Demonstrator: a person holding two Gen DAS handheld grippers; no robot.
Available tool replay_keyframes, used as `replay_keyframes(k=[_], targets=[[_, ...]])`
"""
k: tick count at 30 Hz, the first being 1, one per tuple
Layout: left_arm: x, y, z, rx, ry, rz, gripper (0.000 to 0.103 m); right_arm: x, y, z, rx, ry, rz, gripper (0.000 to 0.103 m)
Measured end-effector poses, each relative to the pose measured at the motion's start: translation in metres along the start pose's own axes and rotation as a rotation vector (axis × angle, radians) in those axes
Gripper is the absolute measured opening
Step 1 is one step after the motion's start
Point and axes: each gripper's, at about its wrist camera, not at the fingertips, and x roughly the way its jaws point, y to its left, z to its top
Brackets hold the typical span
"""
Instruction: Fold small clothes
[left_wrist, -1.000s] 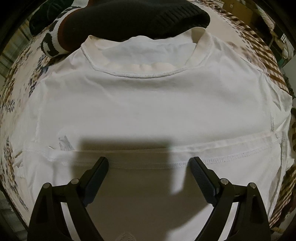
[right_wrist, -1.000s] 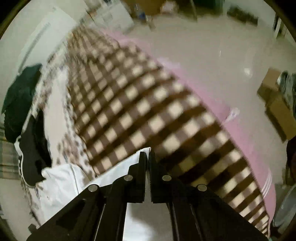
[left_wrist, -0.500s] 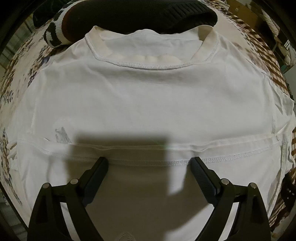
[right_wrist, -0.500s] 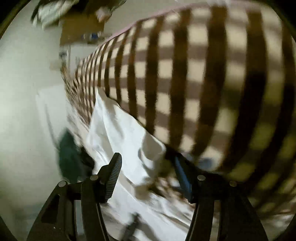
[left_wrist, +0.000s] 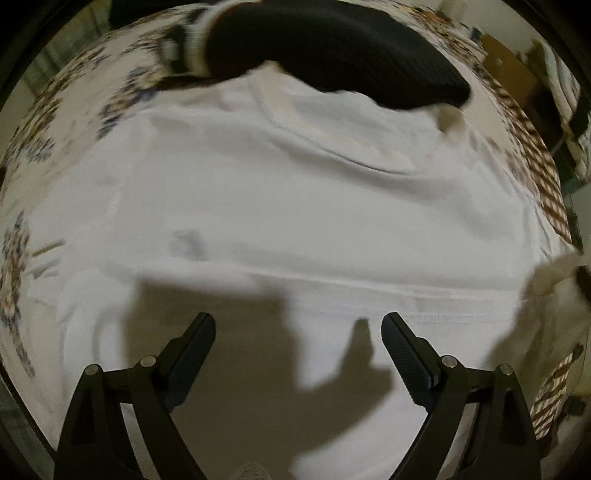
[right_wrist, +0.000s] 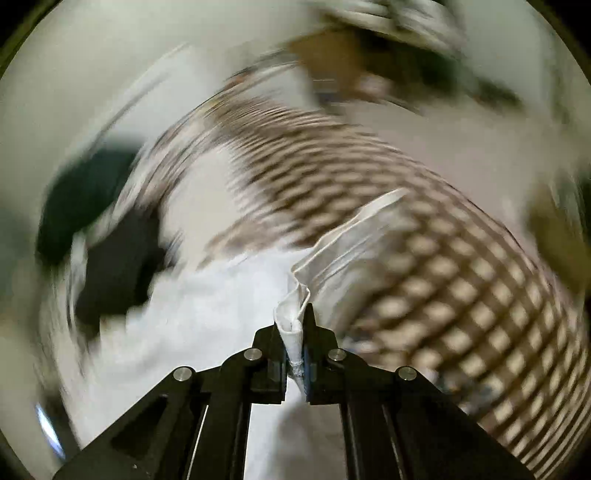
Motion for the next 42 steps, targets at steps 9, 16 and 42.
replay_keyframes(k=[9,16,42], targets=[[-0.004,0.08,-0.019,-0.112,0.014,0.04,0.092,0.052,0.096,-0.077,-0.456,0.231,-0.033,0.009],[-0.026,0.143,-0.037,-0.171,-0.023,0.056,0.092,0.006,0.08,-0.063,-0.184,0.24,0.236,0.052],[-0.006,0.348,0.053,-0.645,-0.131,-0.067,0.091,0.075,0.168,-0.048,-0.11,0.392,0.146,0.056]])
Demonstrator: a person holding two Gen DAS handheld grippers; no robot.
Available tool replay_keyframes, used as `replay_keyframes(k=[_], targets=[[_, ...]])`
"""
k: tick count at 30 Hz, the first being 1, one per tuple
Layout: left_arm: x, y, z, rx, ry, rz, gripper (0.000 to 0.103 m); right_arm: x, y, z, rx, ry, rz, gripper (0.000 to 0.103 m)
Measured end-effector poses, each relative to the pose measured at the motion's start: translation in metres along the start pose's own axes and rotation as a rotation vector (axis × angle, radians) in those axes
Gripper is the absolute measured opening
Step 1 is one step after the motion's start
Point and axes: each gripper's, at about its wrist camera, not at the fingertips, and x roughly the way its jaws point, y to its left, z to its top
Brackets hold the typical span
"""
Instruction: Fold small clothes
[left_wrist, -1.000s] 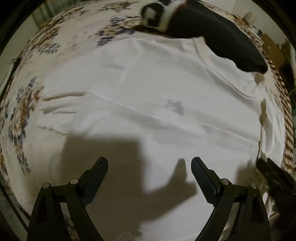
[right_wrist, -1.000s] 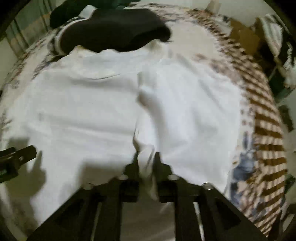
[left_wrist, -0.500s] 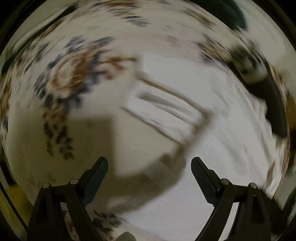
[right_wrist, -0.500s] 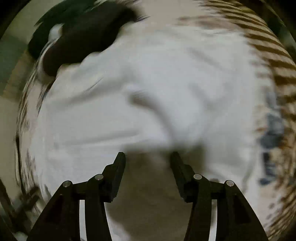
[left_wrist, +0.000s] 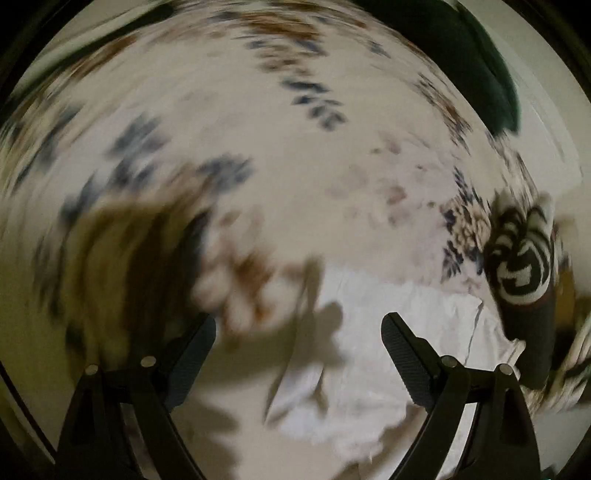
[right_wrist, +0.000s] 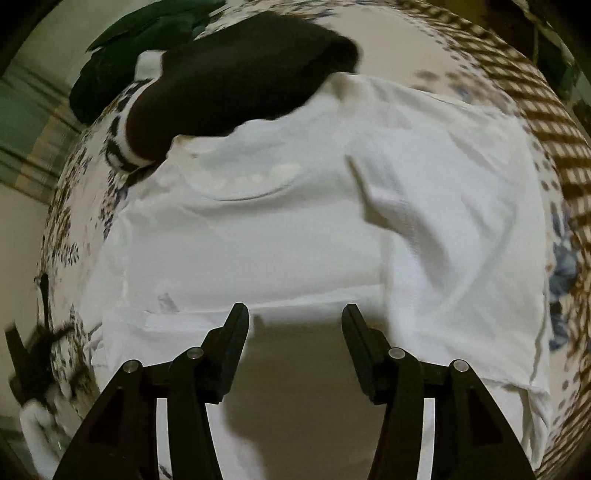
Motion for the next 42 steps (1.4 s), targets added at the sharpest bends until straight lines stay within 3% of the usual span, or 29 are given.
replay_keyframes(k=[1,2,4,5,7,10,15,20,23,26,30,34,35,36,38,39,41,42], targets=[[0.01,-0.008,0.011,0.06,0.018,0.013,0.089,0.003,0.005,0.002,-0.006,0.001,-0.001,0.056],[0.013,-0.011,0.013,0.097,0.024,0.019,0.076,0.004,0.009,0.002,-0.01,0.002,-0.001,0.056],[0.028,-0.022,0.019,0.193,0.06,0.03,0.035,0.009,0.015,0.003,-0.02,0.007,-0.003,0.056],[0.036,-0.028,0.021,0.25,0.072,0.051,0.008,0.011,0.018,0.003,-0.023,0.006,-0.009,0.056],[0.036,-0.036,0.02,0.317,0.046,0.048,0.004,0.014,0.021,0.003,-0.023,0.007,-0.016,0.056],[0.032,-0.05,0.03,0.404,-0.006,0.048,0.003,0.017,0.022,0.003,-0.016,0.004,-0.021,0.056],[0.046,-0.064,0.064,0.419,-0.025,0.051,0.003,0.023,0.025,0.005,-0.03,0.007,-0.038,0.056],[0.018,-0.033,0.051,0.3,0.02,-0.027,0.006,0.022,0.037,0.01,-0.034,0.045,-0.014,0.056],[-0.009,-0.004,0.018,0.199,0.019,-0.076,0.023,0.016,0.06,0.018,-0.043,0.083,0.065,0.056],[-0.019,0.004,-0.01,0.154,0.044,-0.112,0.029,0.017,0.098,0.029,-0.103,0.128,0.117,0.056],[-0.012,-0.005,-0.03,0.189,0.045,-0.083,0.029,0.037,0.165,0.046,-0.176,0.228,0.209,0.056],[-0.009,-0.005,-0.036,0.18,0.046,-0.085,0.03,0.074,0.262,0.055,-0.434,0.274,0.188,0.056],[-0.01,-0.004,-0.036,0.176,0.04,-0.088,0.039,0.082,0.278,0.054,-0.49,0.281,0.17,0.056],[-0.011,-0.002,-0.036,0.172,0.035,-0.088,0.053,0.098,0.301,0.052,-0.575,0.31,0.138,0.056],[-0.014,0.005,-0.036,0.151,0.025,-0.096,0.059,0.127,0.333,0.046,-0.699,0.351,0.077,0.056],[-0.014,0.007,-0.035,0.142,0.023,-0.097,0.059,0.143,0.346,0.04,-0.766,0.385,0.038,0.054],[-0.015,0.01,-0.033,0.14,0.022,-0.096,0.059,0.159,0.356,0.033,-0.845,0.394,-0.023,0.031],[-0.015,0.01,-0.032,0.141,0.021,-0.101,0.059,0.161,0.358,0.033,-0.869,0.372,-0.046,0.009]])
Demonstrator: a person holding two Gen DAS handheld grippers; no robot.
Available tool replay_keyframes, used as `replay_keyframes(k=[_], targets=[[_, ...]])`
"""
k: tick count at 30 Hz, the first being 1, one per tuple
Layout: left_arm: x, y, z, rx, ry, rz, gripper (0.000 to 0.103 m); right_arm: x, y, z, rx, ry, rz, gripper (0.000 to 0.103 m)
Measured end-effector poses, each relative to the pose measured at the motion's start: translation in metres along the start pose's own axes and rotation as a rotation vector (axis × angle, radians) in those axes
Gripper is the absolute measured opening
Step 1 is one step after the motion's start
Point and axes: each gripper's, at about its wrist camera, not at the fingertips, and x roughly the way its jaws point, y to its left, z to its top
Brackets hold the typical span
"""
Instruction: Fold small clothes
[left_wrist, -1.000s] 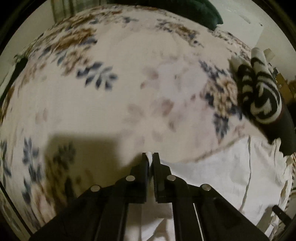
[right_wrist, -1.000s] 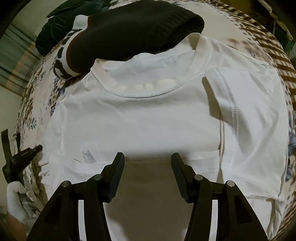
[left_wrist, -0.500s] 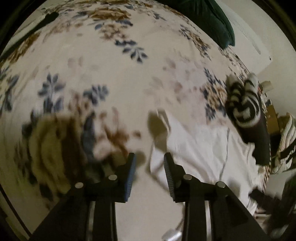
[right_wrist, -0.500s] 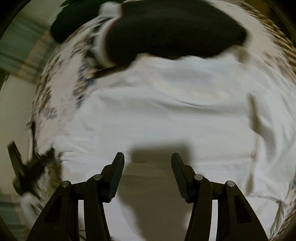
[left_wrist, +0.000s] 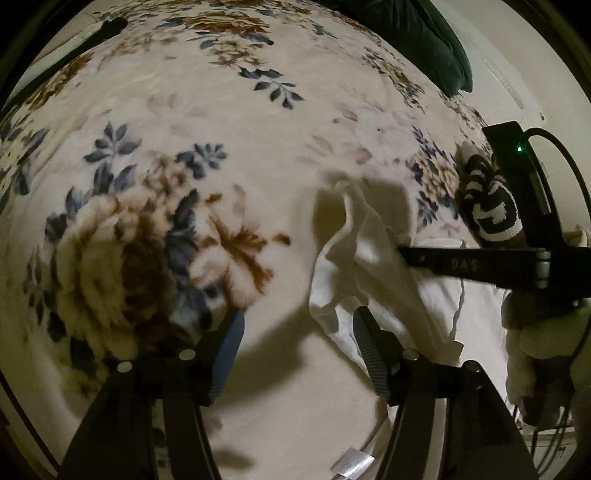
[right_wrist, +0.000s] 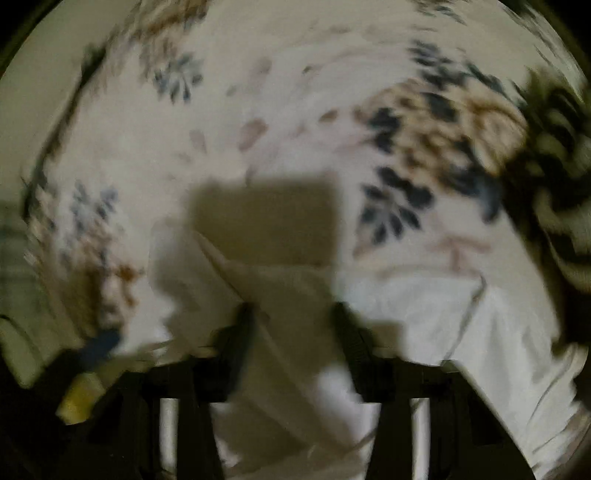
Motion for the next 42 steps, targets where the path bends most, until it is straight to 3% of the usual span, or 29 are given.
replay_keyframes(k=[1,7,16,17,18,21,29,32,34,38,42], targets=[[-0.001,-0.001,0.001,0.005,-0.005,0.0,0.059,-0.004,-0.004,0.001,0.01,-0.03,-0.006,0.003],[0.004,-0.021,0.013,0.11,-0.025,-0.021,0.059,-0.011,-0.035,-0.006,0.157,-0.069,0.052,0.002],[0.042,-0.043,0.018,0.309,0.056,-0.022,0.057,-0.018,-0.058,-0.014,0.234,-0.11,0.066,0.002],[0.041,-0.044,0.018,0.325,0.047,-0.031,0.047,-0.018,-0.062,-0.013,0.24,-0.11,0.07,0.002],[0.041,-0.045,0.017,0.341,0.045,-0.034,0.024,-0.019,-0.064,-0.014,0.248,-0.11,0.079,0.002],[0.041,-0.043,0.014,0.365,0.05,-0.043,0.005,-0.024,-0.074,-0.023,0.255,-0.11,0.093,0.002],[0.015,-0.017,0.0,0.295,0.018,-0.068,0.004,-0.029,-0.062,-0.015,0.263,-0.08,0.151,0.003],[0.007,-0.013,-0.007,0.27,0.018,-0.075,0.004,-0.042,-0.051,-0.013,0.245,-0.1,0.179,0.011],[0.002,-0.013,-0.012,0.268,0.015,-0.074,0.004,-0.054,-0.04,-0.013,0.219,-0.124,0.227,0.044],[0.002,-0.012,-0.02,0.245,0.024,-0.065,0.004,-0.048,0.0,-0.004,0.079,-0.071,0.264,0.047],[0.001,-0.01,-0.024,0.224,0.02,-0.064,0.004,-0.015,0.044,0.001,-0.09,0.039,0.184,0.044]])
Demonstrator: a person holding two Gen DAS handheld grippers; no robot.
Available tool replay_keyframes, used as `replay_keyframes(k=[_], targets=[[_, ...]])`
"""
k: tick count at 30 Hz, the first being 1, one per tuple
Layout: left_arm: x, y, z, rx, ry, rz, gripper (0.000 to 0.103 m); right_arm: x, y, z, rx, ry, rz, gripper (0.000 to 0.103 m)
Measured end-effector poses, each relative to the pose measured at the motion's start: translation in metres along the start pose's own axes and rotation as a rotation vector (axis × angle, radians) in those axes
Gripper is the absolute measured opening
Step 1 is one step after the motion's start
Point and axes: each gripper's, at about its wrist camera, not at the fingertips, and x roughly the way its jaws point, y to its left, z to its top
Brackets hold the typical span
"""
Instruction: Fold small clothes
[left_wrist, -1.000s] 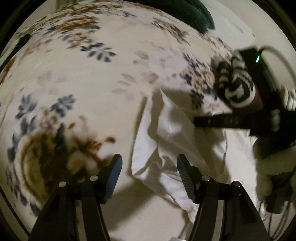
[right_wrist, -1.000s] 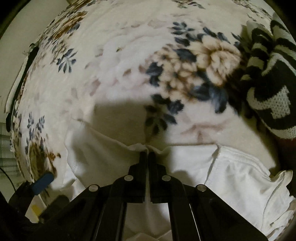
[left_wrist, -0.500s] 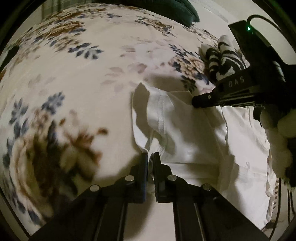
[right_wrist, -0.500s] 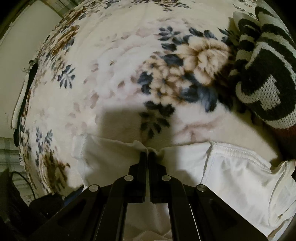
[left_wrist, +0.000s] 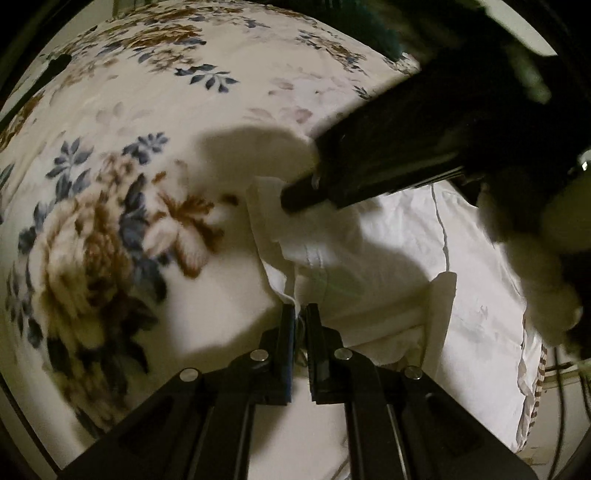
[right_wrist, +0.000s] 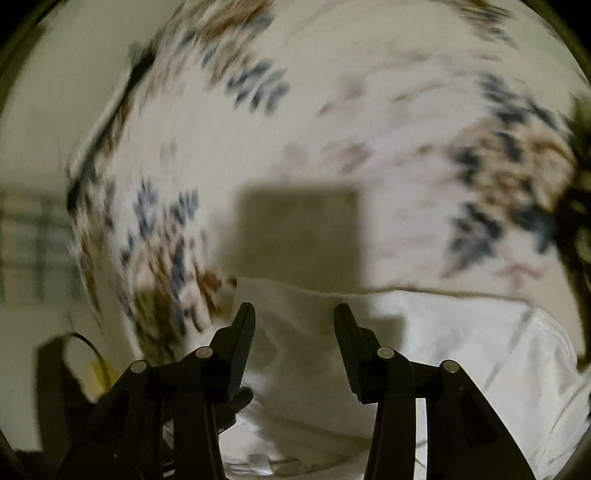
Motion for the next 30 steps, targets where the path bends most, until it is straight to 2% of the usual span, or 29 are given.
replay_keyframes(k=[1,2,6,8,11,14,15,16,17,18,19,20,23,25,28,29,30], targets=[[-0.001,0.0,0.0,-0.003,-0.005,-0.001,0.004,0.006,0.006,0.001,-0.032,0.005,-0.023,0.017],[-0.002,0.0,0.0,-0.002,-0.008,0.002,0.003,0.008,0.009,0.001,-0.048,0.001,-0.051,0.0],[-0.007,0.016,-0.006,-0.032,-0.014,0.025,0.001,-0.013,-0.011,0.006,0.056,-0.156,-0.121,0.001],[-0.009,0.029,-0.008,-0.072,-0.011,0.034,0.001,-0.021,-0.024,0.009,0.119,-0.198,-0.123,0.001],[-0.014,0.042,-0.01,-0.136,-0.012,0.025,0.001,-0.02,-0.04,0.014,0.17,-0.19,-0.114,0.001],[-0.019,0.053,-0.012,-0.263,-0.01,-0.057,0.004,-0.019,-0.056,0.012,0.245,-0.134,0.006,0.002],[-0.02,0.055,-0.013,-0.301,-0.011,-0.083,0.01,-0.02,-0.061,0.011,0.268,-0.135,0.032,0.007],[-0.021,0.056,-0.015,-0.338,-0.011,-0.108,0.019,-0.025,-0.064,0.007,0.295,-0.151,0.062,0.022],[-0.021,0.056,-0.016,-0.383,-0.012,-0.148,0.044,-0.031,-0.068,0.0,0.327,-0.178,0.089,0.036],[-0.021,0.057,-0.019,-0.427,-0.016,-0.191,0.064,-0.042,-0.075,-0.01,0.365,-0.215,0.119,0.06],[-0.02,0.056,-0.023,-0.484,-0.026,-0.243,0.064,-0.051,-0.081,-0.021,0.392,-0.245,0.138,0.065],[-0.017,0.053,-0.024,-0.518,-0.023,-0.275,0.064,-0.06,-0.086,-0.033,0.421,-0.271,0.142,0.065],[-0.001,0.042,-0.022,-0.588,-0.009,-0.31,0.064,-0.08,-0.103,-0.081,0.503,-0.339,0.104,0.065],[0.008,0.033,-0.016,-0.593,-0.014,-0.271,0.064,-0.089,-0.118,-0.122,0.56,-0.365,0.068,0.065],[0.018,0.021,-0.003,-0.59,-0.02,-0.183,0.062,-0.087,-0.138,-0.189,0.705,-0.379,0.065,0.065],[0.02,0.016,0.002,-0.579,-0.027,-0.158,0.058,-0.083,-0.141,-0.205,0.743,-0.38,0.061,0.065],[0.022,0.01,0.007,-0.549,-0.033,-0.109,0.034,-0.08,-0.148,-0.231,0.803,-0.389,0.056,0.065]])
